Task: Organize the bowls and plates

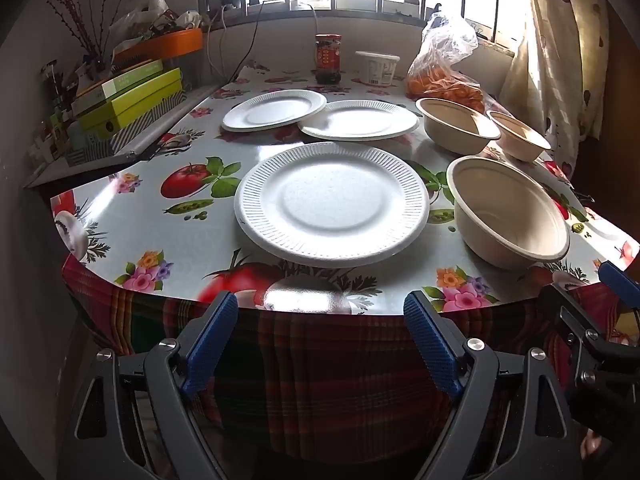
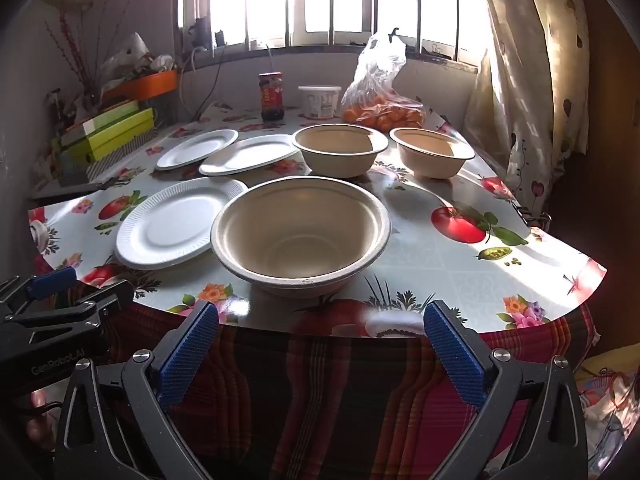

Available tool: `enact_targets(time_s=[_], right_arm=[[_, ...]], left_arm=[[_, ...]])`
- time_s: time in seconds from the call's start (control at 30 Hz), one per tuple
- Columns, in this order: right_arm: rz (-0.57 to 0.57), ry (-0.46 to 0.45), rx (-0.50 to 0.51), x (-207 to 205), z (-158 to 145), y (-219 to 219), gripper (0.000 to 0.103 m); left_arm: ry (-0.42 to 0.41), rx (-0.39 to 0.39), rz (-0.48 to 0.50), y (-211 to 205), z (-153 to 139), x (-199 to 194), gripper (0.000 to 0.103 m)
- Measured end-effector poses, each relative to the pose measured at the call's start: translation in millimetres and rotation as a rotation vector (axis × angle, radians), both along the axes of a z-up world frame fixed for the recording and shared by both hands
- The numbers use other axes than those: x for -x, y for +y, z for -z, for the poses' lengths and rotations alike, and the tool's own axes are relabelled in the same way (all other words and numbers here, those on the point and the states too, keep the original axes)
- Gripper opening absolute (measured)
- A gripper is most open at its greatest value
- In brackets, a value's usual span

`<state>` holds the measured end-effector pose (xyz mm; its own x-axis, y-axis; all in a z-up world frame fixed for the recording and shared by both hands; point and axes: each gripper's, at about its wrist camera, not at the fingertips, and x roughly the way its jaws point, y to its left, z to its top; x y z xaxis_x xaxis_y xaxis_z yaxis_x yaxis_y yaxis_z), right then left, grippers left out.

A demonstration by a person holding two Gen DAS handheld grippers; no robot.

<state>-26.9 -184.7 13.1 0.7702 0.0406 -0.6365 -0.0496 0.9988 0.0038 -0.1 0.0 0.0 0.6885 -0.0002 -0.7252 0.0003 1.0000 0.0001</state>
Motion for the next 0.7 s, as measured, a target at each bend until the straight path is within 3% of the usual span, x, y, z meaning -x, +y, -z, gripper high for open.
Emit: enact_targets(time_s=[0.7], right_arm=[[0.019, -0.002, 0.026, 0.1, -1.8, -0.3, 0.103]], left_arm=[[-0.003, -0.008, 0.001, -0.7, -3.1, 0.2, 0.086]])
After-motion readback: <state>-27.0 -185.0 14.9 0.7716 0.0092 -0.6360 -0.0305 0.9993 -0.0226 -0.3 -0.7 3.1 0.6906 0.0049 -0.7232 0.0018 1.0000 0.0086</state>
